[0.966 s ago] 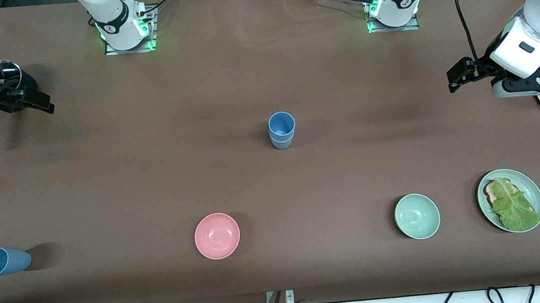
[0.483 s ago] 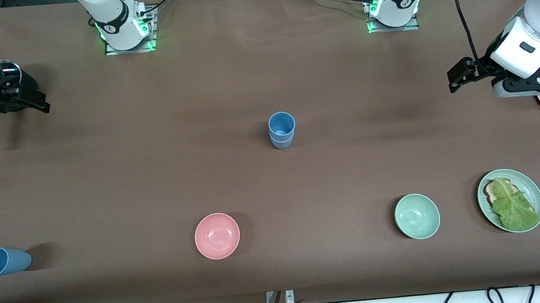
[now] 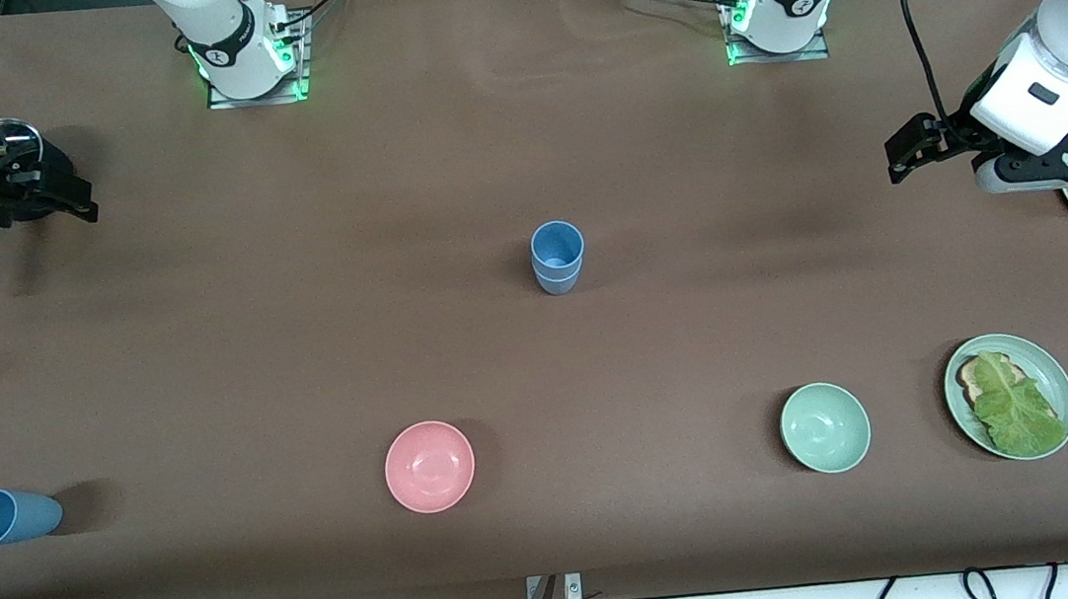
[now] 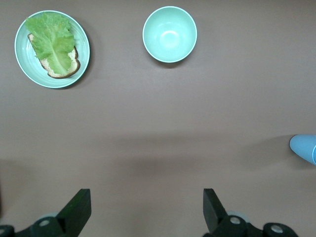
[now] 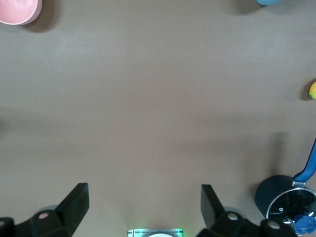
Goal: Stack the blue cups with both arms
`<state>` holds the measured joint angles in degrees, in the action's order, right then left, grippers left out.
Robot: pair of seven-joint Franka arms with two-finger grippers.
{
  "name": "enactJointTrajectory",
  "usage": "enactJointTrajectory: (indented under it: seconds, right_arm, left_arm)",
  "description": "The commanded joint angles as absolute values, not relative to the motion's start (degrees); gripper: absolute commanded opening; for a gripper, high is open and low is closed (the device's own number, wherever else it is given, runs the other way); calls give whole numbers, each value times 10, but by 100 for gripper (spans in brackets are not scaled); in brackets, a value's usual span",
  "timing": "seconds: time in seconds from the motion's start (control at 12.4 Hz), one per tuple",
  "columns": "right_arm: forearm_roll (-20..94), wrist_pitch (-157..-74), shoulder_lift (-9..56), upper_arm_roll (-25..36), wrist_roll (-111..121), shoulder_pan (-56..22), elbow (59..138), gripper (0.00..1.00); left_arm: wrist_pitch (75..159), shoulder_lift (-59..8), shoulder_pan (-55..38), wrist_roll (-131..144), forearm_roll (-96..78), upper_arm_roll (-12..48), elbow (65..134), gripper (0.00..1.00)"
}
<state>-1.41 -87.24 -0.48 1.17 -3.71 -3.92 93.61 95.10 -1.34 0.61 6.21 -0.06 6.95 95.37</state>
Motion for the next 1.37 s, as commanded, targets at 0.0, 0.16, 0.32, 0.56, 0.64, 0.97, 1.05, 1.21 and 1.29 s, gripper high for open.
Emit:
enactJointTrajectory:
  seconds: [0.0,0.16,0.32,0.56,0.64,0.97,1.05,1.21,1.29]
  right_arm:
    - [-20,-867,0,9,-27,-36,923,100]
    - [-19,-862,0,9,-27,-36,923,100]
    - [-19,-860,0,8,-26,-36,924,100]
    - [-18,-860,0,8,-25,-36,924,100]
    - [-18,-860,0,8,-25,-36,924,100]
    - [-18,-860,0,7,-26,-37,924,100]
    - [-18,-860,0,7,-25,-37,923,100]
    - [-18,-860,0,7,-25,-37,924,100]
    - [-18,-860,0,6,-25,-37,924,100]
  left_arm:
    - [951,-4,11,49,-11,69,961,100]
    - [947,-4,11,51,-10,70,958,100]
    - [940,-5,10,51,-8,70,950,100]
    - [938,-9,10,50,-8,70,947,100]
    - [938,-9,10,50,-8,70,947,100]
    - [934,-10,10,51,-9,69,947,100]
    - [934,-9,10,51,-9,70,947,100]
    - [934,-9,10,50,-9,69,947,100]
    - [934,-10,10,51,-9,69,947,100]
